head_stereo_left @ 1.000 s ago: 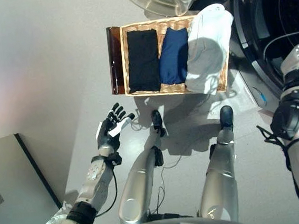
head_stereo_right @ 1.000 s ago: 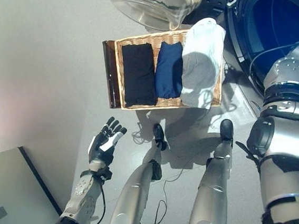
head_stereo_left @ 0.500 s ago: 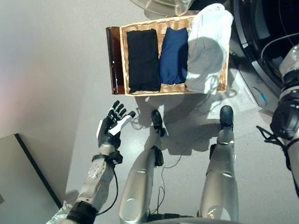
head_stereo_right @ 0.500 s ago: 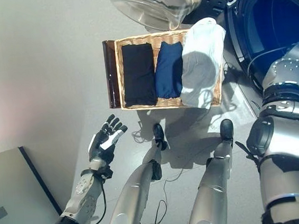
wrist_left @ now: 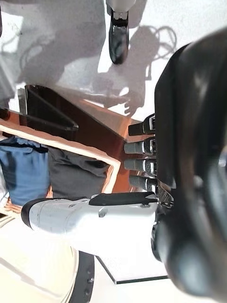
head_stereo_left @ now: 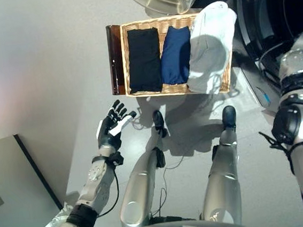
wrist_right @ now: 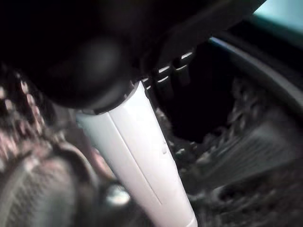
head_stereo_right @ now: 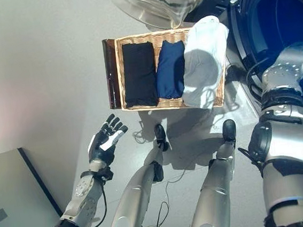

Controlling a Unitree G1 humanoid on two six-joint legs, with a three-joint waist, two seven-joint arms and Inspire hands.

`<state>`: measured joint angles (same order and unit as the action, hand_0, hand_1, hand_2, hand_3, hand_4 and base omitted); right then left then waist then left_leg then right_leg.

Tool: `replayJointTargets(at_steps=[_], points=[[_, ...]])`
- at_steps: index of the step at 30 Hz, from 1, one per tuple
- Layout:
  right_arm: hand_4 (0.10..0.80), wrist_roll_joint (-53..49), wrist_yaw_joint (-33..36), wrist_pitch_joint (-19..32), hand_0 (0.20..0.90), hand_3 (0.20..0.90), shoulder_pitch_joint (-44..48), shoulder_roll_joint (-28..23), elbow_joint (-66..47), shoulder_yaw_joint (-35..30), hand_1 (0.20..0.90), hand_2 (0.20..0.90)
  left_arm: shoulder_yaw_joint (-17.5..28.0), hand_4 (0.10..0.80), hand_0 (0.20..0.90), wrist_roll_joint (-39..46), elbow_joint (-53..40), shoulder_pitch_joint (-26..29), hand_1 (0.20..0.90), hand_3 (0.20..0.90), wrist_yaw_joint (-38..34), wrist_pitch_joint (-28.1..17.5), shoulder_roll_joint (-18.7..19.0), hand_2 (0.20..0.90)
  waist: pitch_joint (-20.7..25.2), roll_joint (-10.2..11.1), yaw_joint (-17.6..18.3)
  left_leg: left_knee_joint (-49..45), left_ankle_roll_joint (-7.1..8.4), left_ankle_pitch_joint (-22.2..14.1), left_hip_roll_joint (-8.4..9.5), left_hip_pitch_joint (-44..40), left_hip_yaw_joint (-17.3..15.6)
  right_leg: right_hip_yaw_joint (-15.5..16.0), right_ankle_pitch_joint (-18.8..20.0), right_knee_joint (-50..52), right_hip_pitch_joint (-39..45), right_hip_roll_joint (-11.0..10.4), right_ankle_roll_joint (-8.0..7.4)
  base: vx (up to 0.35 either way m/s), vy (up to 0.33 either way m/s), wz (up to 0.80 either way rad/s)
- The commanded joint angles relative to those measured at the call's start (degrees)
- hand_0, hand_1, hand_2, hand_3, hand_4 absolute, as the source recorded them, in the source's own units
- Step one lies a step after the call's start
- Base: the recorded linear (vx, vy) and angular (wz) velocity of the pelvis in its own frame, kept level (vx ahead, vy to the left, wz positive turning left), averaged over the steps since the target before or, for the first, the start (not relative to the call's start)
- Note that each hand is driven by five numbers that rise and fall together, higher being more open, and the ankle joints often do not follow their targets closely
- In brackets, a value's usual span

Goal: Pick up the clothes and place them into the washing machine

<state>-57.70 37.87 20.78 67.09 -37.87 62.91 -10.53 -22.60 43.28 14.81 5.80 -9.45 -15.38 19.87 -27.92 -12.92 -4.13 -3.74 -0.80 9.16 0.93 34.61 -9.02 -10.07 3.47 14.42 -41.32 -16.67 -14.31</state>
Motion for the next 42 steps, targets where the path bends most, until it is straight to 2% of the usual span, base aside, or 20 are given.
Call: replayJointTargets(at_steps=[1,3,9,14,20,30,35,42], points=[[0.8,19.05,6.68,-7.0,0.9,0.9,-0.77,-6.65,-0.75,8.2,0.9,0.9,3.02,0.8,0.9,-1.77,-7.85,-3.82,0.9,0.9,-2.16,-4.92,4.05,0.9,0.98,-3.67,-0.25,-10.76,5.02,-10.15,-4.04,1.38,0.09,-1.11,0.59,-0.14,-1.11,3.17,5.99,-0.085,0.0,0.0],[0.8,23.24,7.01,-10.47,0.9,0.9,-1.52,-5.58,0.78,9.85,0.9,0.9,3.42,0.8,0.9,-1.76,-8.91,-3.96,0.9,0.9,-2.72,-5.18,4.32,0.9,0.65,-3.4,-0.1,-11.5,4.89,-10.41,-4.19,1.82,0.17,-1.3,0.89,-0.09,-1.28,3.23,6.0,-0.072,0.005,-0.02],[0.8,21.95,2.08,-12.34,0.9,0.9,-3.49,-2.6,5.57,10.61,0.9,0.9,4.28,0.8,0.9,-1.39,-10.29,-4.9,0.9,0.9,-2.9,-5.21,5.24,0.9,-0.01,-2.72,0.21,-14.17,4.6,-11.53,-4.61,3.27,0.09,-1.8,1.37,0.22,-1.92,3.38,6.04,-0.054,0.024,0.01],[0.8,24.4,2.84,-11.06,0.9,0.9,-9.12,2.04,1.36,9.72,0.9,0.9,5.66,0.8,0.9,-1.41,-11.6,-6.01,0.9,0.9,-3.09,-5.35,5.66,0.9,-0.82,-1.86,0.73,-17.9,4.17,-13.07,-5.35,5.16,-0.49,-2.57,1.84,0.54,-2.75,3.68,6.1,-0.061,0.033,-0.02],[0.8,30.91,5.34,-9.94,0.9,0.9,-17.37,7.94,-8.74,9.0,0.9,0.9,7.24,0.8,0.9,-1.99,-11.91,-6.47,0.9,0.9,-4.14,-5.94,5.2,0.9,-0.83,-0.69,0.94,-21.0,3.67,-14.62,-5.64,6.32,-0.76,-2.93,2.58,0.3,-2.92,3.6,5.66,-0.05,0.032,-0.08],[0.8,37.83,6.33,-8.94,0.9,0.9,-27.11,16.63,-19.17,9.49,0.9,0.9,7.79,0.8,0.9,-3.21,-10.34,-7.16,0.9,0.9,-5.18,-5.99,4.05,0.9,0.16,0.88,0.8,-25.38,2.98,-16.74,-6.09,6.49,-0.94,-3.0,2.36,0.81,-1.76,3.12,5.52,-0.023,0.033,-0.06],[0.8,39.0,6.47,-8.55,0.9,0.9,-28.59,18.02,-21.47,9.99,0.9,0.9,8.16,0.8,0.9,-3.84,-8.91,-7.17,0.9,0.9,-5.77,-5.84,3.77,0.9,0.52,1.27,0.67,-26.1,2.84,-17.15,-6.1,6.2,-1.04,-2.85,2.23,0.72,-1.22,2.98,5.55,-0.003,0.03,0.01],[0.8,47.64,6.09,-10.5,0.9,0.9,-31.57,18.21,-30.01,14.17,0.9,0.9,9.45,0.8,0.9,-5.67,-5.41,-7.34,0.9,0.9,-7.04,-5.39,3.11,0.9,1.97,3.04,0.31,-26.56,2.8,-17.46,-6.33,5.0,-0.98,-2.32,2.06,0.2,0.49,2.89,5.64,0.005,0.01,0.01]])
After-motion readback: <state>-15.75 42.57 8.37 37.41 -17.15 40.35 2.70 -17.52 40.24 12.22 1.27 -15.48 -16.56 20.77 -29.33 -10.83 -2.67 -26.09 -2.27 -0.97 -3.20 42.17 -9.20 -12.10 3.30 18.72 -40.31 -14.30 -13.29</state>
